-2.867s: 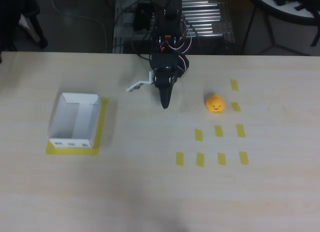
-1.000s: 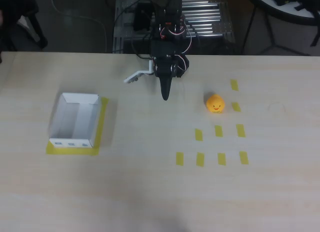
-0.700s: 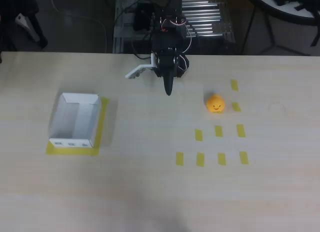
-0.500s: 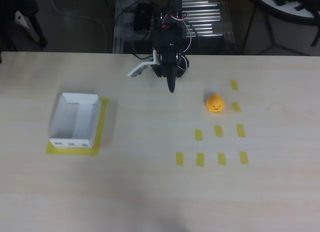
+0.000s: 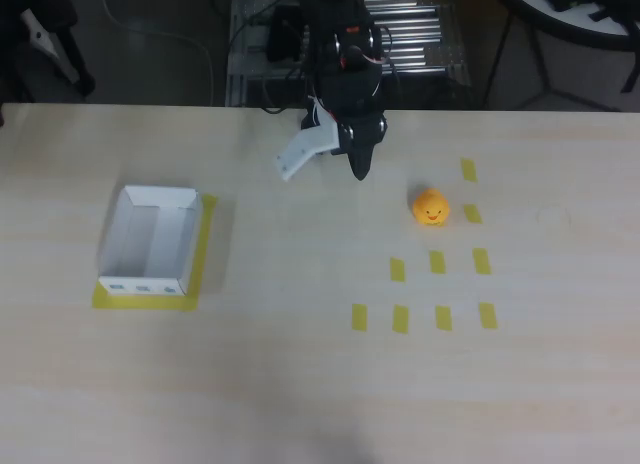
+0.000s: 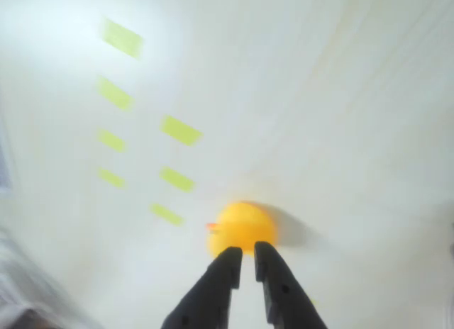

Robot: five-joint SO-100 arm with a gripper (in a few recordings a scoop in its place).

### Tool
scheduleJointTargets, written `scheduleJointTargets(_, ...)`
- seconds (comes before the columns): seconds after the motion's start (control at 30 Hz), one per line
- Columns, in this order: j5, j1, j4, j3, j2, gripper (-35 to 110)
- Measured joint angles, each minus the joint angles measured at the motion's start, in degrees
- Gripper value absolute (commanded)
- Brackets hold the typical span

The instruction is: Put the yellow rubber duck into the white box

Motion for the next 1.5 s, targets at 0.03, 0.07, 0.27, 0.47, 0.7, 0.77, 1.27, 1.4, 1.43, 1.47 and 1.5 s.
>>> scheduleJointTargets(0.03, -1.6, -0.4, 0.4, -0.4, -1.1, 0)
scheduleJointTargets(0.07, -2.9, -0.8, 0.6, -0.9, -2.5, 0)
scheduleJointTargets(0.27, -10.5, -3.6, 2.5, -3.6, -9.2, 8)
scheduleJointTargets(0.47, -17.0, -5.8, 3.1, -5.9, -14.2, 21)
scheduleJointTargets(0.7, -23.2, -9.7, 3.1, -5.9, -16.1, 39)
scheduleJointTargets(0.77, -24.4, -10.5, 3.1, -5.9, -17.0, 44)
scheduleJointTargets(1.27, -31.6, -17.4, 3.1, -6.6, -27.2, 55)
scheduleJointTargets(1.4, -31.6, -17.8, 2.5, -8.2, -30.3, 55)
scheduleJointTargets(1.43, -31.6, -17.8, 2.3, -8.5, -31.0, 55)
scheduleJointTargets(1.47, -31.6, -17.8, 1.9, -9.0, -31.7, 55)
scheduleJointTargets(1.5, -31.6, -17.8, 1.6, -9.2, -32.4, 55)
